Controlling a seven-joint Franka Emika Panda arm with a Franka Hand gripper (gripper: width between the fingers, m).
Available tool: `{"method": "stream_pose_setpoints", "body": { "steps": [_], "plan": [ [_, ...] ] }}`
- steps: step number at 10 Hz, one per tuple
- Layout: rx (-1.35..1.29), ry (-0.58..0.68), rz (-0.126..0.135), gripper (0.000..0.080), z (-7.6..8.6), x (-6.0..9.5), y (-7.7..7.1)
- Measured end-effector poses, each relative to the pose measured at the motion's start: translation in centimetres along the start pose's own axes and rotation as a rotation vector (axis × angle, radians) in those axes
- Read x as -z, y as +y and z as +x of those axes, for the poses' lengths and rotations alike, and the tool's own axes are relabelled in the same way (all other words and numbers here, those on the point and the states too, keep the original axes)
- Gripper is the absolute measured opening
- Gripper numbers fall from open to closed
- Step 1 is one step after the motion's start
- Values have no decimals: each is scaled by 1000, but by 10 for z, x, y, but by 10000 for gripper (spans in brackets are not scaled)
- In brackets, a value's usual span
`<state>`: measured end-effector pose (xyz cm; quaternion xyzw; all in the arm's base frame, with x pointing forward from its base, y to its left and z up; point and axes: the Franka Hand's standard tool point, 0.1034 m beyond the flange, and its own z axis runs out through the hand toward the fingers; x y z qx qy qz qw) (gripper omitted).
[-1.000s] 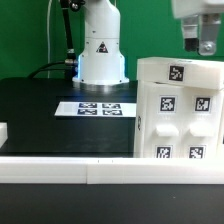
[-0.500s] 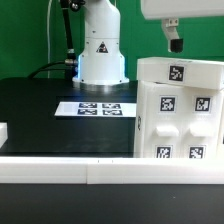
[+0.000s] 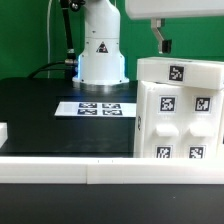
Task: Assemble cabinet
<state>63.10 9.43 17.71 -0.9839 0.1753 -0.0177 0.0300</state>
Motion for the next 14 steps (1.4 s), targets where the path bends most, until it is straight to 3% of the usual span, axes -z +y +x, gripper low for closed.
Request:
{"method": "stream_pose_setpoints", "body": {
  "steps": [6, 7, 14],
  "plan": [
    [643, -3, -34, 797, -3, -4, 3],
    [754, -3, -54, 797, -5, -5, 2],
    [1208, -48, -105, 797, -11, -15, 12]
  ]
}}
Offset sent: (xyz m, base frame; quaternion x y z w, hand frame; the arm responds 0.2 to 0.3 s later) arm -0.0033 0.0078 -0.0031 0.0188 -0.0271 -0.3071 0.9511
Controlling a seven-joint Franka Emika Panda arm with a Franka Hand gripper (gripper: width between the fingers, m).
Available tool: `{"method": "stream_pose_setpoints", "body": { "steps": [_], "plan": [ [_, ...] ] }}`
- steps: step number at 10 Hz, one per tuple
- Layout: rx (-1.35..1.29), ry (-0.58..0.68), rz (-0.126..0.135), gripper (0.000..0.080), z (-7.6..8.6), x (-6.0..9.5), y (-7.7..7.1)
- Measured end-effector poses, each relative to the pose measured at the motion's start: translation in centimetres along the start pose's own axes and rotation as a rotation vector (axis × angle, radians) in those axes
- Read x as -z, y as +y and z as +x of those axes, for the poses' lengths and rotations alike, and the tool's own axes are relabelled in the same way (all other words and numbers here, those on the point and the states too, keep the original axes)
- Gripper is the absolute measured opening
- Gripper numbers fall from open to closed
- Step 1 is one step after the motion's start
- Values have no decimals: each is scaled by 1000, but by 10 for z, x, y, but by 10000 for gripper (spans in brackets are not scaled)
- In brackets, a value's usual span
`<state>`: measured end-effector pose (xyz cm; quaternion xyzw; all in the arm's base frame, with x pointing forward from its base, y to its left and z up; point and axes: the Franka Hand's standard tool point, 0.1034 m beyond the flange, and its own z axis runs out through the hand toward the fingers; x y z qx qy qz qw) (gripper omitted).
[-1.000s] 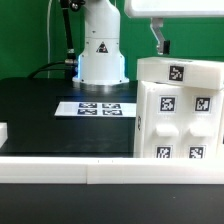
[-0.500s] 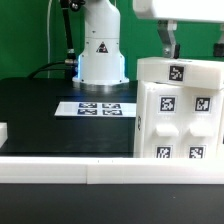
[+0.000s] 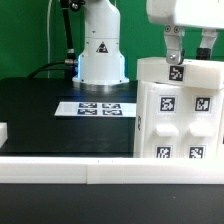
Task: Assemble cabinet
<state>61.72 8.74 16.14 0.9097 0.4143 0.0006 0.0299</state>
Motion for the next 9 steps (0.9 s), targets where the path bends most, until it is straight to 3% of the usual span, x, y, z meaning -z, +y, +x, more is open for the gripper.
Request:
{"method": "stream_pose_setpoints", "body": {
  "steps": [6, 7, 8, 9],
  "plan": [
    [-53, -2, -2, 772, -2, -7, -2],
    [-57, -1, -3, 636, -2, -7, -1],
    [-68, -1, -4, 554, -2, -7, 0],
    [-114, -1, -4, 554, -2, -7, 0]
  ]
}}
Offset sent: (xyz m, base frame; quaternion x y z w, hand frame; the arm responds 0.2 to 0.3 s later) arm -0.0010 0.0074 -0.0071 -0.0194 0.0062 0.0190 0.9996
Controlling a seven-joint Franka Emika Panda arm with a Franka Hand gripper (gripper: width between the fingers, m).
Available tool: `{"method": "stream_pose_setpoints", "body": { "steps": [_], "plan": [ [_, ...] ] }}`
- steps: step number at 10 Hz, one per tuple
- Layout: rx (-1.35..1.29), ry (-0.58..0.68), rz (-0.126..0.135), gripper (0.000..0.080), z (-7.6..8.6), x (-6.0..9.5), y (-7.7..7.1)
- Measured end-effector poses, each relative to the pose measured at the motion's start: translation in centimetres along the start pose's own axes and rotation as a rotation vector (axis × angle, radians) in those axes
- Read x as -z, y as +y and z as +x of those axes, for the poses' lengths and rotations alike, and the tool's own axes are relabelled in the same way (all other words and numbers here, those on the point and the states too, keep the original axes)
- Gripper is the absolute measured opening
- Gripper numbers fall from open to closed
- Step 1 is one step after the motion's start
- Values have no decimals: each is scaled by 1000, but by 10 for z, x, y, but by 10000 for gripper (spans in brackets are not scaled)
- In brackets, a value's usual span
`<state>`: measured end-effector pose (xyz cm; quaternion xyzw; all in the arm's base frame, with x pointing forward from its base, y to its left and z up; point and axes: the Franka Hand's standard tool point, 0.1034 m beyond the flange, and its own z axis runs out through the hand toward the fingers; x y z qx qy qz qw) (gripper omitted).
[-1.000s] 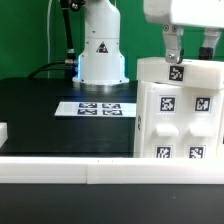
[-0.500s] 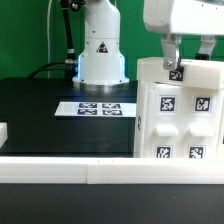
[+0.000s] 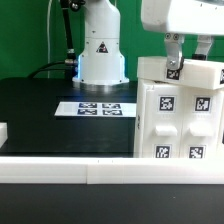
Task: Assemble cabinet
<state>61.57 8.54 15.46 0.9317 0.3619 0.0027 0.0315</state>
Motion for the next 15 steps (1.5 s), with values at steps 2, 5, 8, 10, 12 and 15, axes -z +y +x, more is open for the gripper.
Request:
{"method": "stream_pose_setpoints", "body": {
  "steps": [2, 5, 8, 10, 12, 15],
  "plan": [
    [-61, 2, 2, 554, 0, 0, 0],
    [-399, 2, 2, 554, 0, 0, 1],
    [-696, 2, 2, 554, 0, 0, 1],
    [-915, 9, 3, 555, 0, 0, 3],
    [-1105, 18, 3, 555, -1, 0, 4],
    [-1450, 46, 16, 556, 2, -1, 5]
  ]
}}
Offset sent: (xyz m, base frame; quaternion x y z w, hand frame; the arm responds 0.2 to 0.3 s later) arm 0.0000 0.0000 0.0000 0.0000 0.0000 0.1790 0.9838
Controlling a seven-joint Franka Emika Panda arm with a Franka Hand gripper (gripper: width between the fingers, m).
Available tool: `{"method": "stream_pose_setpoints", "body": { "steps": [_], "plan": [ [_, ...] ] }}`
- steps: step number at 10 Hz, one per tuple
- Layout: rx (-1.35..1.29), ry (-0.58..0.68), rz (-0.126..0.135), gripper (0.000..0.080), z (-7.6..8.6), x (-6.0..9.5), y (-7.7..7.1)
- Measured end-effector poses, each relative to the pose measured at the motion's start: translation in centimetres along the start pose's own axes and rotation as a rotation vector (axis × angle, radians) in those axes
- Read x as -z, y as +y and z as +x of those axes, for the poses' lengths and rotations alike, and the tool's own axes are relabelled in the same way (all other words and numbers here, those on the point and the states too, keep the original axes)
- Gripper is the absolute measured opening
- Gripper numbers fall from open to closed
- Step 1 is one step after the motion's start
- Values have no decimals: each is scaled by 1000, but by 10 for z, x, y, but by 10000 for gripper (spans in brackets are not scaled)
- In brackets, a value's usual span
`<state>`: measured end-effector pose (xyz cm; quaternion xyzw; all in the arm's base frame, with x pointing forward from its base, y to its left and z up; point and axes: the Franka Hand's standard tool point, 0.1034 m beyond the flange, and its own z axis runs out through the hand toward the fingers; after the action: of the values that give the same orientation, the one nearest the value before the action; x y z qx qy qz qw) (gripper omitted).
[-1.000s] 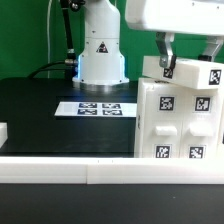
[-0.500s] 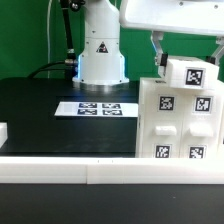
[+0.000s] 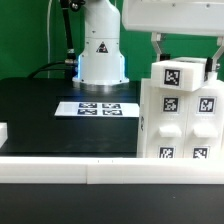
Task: Assemble cabinet
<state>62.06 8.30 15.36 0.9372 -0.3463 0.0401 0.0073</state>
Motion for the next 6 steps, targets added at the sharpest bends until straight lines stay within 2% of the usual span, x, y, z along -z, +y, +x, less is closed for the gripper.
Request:
{"method": "stream_pose_setpoints", "body": {
  "steps": [6],
  "plan": [
    [-488, -10, -11, 556, -1, 0, 2]
  ]
}}
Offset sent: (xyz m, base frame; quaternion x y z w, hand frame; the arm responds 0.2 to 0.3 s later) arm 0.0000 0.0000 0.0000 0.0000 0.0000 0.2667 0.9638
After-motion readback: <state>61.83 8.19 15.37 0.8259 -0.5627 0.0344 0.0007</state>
